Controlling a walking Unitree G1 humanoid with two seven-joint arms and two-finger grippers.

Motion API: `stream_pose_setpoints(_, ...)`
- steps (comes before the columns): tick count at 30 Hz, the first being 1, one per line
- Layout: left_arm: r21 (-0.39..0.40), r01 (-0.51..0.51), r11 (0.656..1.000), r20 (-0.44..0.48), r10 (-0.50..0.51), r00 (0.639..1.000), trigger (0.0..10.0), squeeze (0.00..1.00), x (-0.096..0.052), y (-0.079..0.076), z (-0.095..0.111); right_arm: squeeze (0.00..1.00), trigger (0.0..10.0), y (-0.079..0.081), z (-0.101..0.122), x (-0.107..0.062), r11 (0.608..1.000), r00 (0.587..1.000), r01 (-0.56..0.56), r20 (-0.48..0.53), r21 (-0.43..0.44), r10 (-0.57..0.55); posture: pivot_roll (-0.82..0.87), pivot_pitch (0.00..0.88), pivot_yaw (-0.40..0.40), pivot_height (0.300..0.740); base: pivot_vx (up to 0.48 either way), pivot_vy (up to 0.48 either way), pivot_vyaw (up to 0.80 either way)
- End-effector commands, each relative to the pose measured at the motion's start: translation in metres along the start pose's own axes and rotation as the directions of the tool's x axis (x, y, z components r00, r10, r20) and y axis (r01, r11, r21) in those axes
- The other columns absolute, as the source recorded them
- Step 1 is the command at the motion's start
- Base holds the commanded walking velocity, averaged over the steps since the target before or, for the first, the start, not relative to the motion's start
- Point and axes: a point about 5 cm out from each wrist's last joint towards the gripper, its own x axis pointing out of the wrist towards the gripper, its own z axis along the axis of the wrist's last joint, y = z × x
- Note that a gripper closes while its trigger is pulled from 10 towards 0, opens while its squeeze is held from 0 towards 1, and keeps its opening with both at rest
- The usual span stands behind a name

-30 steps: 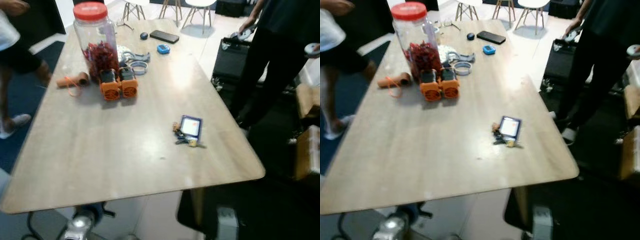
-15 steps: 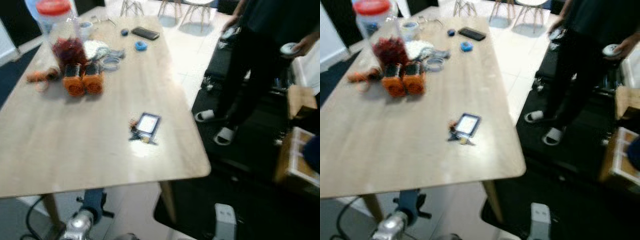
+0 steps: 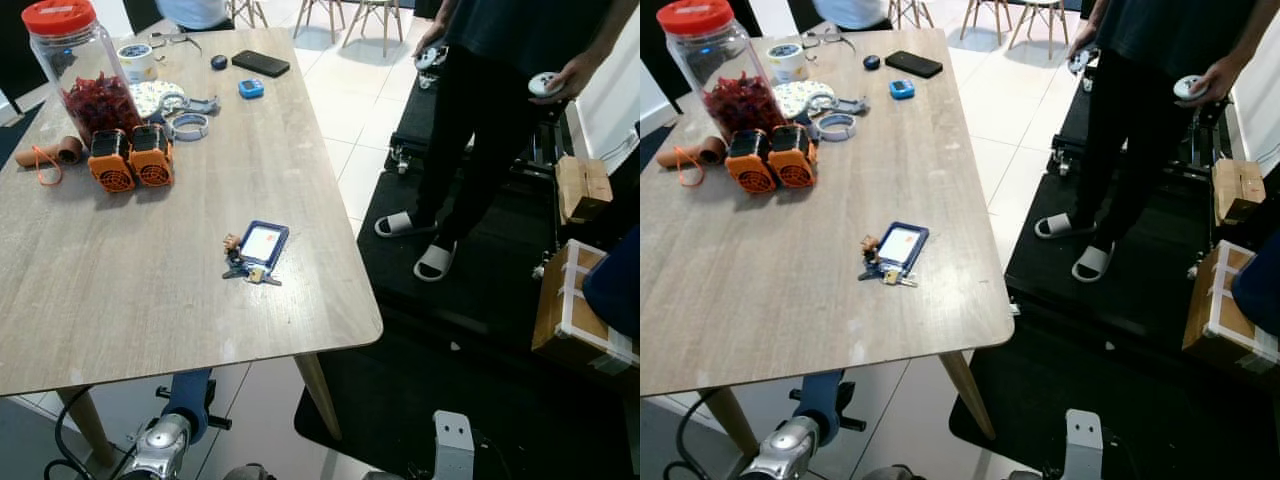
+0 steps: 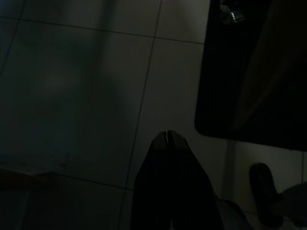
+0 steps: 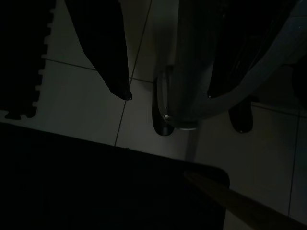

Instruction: Hang keys on a hook

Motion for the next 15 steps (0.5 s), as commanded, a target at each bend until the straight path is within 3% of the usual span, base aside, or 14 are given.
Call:
stream_pose_setpoints(1, 0.027, -0.011, 1.0, -0.015, 0.011, 1.0, 10.0, 0.0, -0.001, 0.001, -0.002, 0.0, 10.0, 0.003, -0.007, -0.001, 1.0, 0.999, -0.009, -0.032, 0.014, 0.009, 0.07, 0.081, 0.021, 0.74, 0.0, 0.0, 0.0)
stream_pose_setpoints(6, 0.102, -0.054, 0.993, -0.047, 0.059, 0.997, 10.0, 0.0, 0.0, 0.004, -0.004, 0.0, 10.0, 0.002, -0.006, -0.001, 1.0, 0.999, -0.008, -0.033, 0.01, 0.008, 0.07, 0.082, 0.016, 0.74, 0.0, 0.0, 0.0)
stream_pose_setpoints(11, 0.272, -0.003, 0.962, -0.086, 0.028, 0.996, 10.0, 0.0, 0.001, 0.003, -0.003, 0.0, 10.0, 0.002, -0.006, -0.001, 0.999, 0.999, -0.019, -0.038, -0.036, 0.018, 0.06, 0.08, 0.017, 0.74, 0.0, 0.0, 0.0)
stream_pose_setpoints(13, 0.31, -0.007, 0.951, -0.097, 0.039, 0.994, 10.0, 0.0, 0.001, 0.009, -0.002, 0.0, 10.0, 0.001, -0.006, -0.001, 0.999, 0.999, -0.02, -0.039, -0.042, 0.018, 0.06, 0.077, 0.018, 0.74, 0.0, 0.0, 0.0)
stream_pose_setpoints(14, 0.368, -0.022, 0.93, -0.119, 0.071, 0.99, 10.0, 0.0, -0.001, 0.019, -0.002, 0.0, 10.0, 0.001, -0.007, -0.001, 0.999, 0.999, -0.018, -0.04, -0.043, 0.017, 0.05, 0.077, 0.019, 0.74, 0.0, 0.0, 0.0)
stream_pose_setpoints(15, 0.368, -0.022, 0.93, -0.119, 0.071, 0.99, 10.0, 0.0, -0.001, 0.019, -0.002, 0.0, 10.0, 0.001, -0.007, -0.001, 0.999, 0.999, -0.018, -0.04, -0.043, 0.017, 0.05, 0.077, 0.019, 0.74, 0.0, 0.0, 0.0)
